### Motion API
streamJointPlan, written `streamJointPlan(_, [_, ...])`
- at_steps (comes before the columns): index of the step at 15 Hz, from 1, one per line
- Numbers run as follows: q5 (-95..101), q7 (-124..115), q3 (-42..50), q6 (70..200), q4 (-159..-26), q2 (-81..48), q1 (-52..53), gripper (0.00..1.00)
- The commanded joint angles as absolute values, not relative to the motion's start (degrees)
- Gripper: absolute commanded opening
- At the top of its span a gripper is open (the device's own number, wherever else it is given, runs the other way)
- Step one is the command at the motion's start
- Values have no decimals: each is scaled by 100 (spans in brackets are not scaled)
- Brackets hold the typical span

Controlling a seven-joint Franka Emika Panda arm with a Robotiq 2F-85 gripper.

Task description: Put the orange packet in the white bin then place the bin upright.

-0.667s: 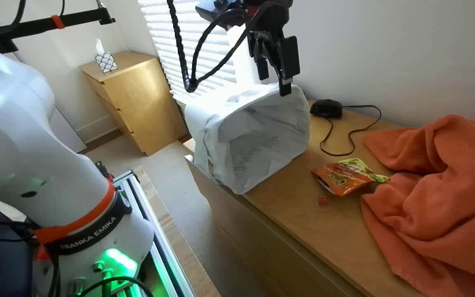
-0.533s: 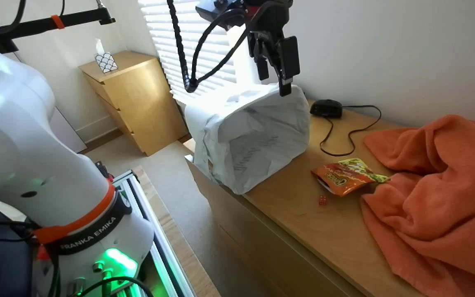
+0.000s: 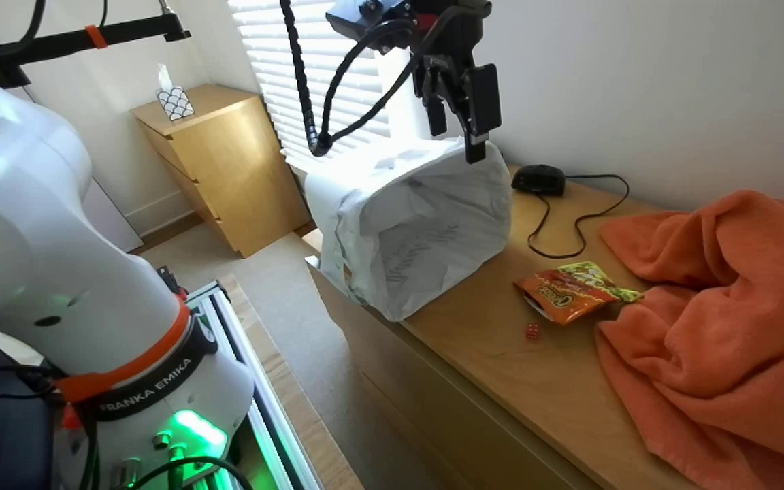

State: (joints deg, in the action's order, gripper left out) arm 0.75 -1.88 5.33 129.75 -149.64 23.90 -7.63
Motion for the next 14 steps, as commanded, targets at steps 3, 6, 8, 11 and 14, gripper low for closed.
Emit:
streamJointPlan(3, [-164, 1001, 1402, 13012, -14723, 1881, -980, 100])
streamJointPlan(6, [-556, 1812, 1945, 12976, -14517, 1490, -1046, 100])
streamJointPlan(8, [-1028, 2269, 2258, 12988, -14326, 1125, -1077, 100])
streamJointPlan(11, [-1911, 3063, 2529, 13150, -14097, 593, -1101, 100])
streamJointPlan(14, [-2748, 3694, 2519, 13148, -13839, 12, -1251, 100])
